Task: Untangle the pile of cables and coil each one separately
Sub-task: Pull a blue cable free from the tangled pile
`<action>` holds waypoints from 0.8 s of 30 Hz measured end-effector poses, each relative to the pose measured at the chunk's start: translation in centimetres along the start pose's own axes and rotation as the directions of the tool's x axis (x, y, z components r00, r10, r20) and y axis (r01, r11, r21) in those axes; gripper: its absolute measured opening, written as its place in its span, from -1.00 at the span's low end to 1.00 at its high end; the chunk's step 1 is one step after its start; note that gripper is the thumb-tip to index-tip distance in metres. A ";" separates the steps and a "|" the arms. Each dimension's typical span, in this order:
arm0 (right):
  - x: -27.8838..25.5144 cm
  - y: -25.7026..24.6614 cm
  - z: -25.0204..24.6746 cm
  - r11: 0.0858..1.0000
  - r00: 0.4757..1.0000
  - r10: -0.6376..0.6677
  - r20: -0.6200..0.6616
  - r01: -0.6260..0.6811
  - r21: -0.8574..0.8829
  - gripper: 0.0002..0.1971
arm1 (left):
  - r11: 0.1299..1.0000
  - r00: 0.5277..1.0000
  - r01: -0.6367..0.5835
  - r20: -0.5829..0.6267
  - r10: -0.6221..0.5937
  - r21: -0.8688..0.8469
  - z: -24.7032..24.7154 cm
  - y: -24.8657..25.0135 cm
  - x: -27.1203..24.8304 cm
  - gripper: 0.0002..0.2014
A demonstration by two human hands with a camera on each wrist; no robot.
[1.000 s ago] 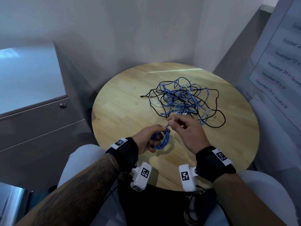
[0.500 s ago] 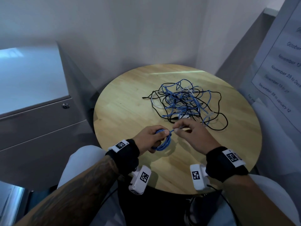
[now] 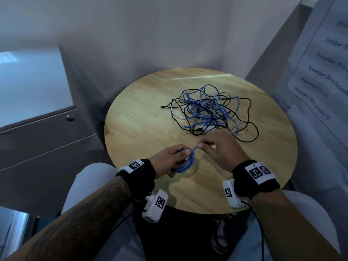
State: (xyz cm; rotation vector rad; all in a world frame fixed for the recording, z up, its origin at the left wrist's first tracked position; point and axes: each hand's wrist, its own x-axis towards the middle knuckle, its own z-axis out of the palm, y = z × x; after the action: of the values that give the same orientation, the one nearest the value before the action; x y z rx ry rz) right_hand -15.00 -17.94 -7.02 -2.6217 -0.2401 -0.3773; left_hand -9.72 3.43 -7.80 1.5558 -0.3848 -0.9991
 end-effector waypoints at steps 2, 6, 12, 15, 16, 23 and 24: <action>-0.1 0.0 0.4 1.000 1.000 0.003 -0.019 -0.003 -0.022 -0.89 | 0.999 1.000 0.014 -0.017 -0.013 0.038 0.0 -0.1 0.1 -0.71; 0.0 -0.4 1.4 0.998 0.994 0.067 -0.084 -0.068 -0.011 -0.88 | 1.000 0.997 -0.012 -0.071 0.010 -0.023 -0.5 -0.2 0.5 -0.88; 0.3 -0.6 2.1 0.996 0.973 0.072 -0.218 -0.081 -0.030 -0.84 | 0.945 0.935 -0.183 -0.248 0.252 0.270 -1.2 -0.2 1.4 -0.83; 0.6 -0.7 2.0 0.990 0.962 0.076 -0.263 -0.104 -0.093 -0.83 | 0.908 0.908 -0.226 -0.261 0.327 0.352 -1.4 0.4 1.9 -0.83; 0.6 -0.8 2.2 0.986 0.960 0.080 -0.267 -0.115 -0.117 -0.82 | 0.925 0.909 -0.230 -0.273 0.315 0.303 -1.3 0.5 2.1 -0.82; 0.1 -2.7 2.6 0.581 0.847 0.519 0.115 -0.449 0.678 -0.84 | 0.970 0.942 -0.241 -0.245 0.229 -0.021 -0.7 0.6 2.6 -0.77; 0.1 -2.8 2.6 0.486 0.817 0.547 0.181 -0.486 0.727 -0.85 | 0.970 0.941 -0.244 -0.248 0.232 -0.019 -0.6 0.7 2.6 -0.76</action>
State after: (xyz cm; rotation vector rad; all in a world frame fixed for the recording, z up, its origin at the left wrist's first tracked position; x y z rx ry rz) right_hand -14.98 -14.25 -8.04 -1.7047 0.3748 -0.1075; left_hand -7.51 1.77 -8.21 1.5249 -0.3623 -0.6171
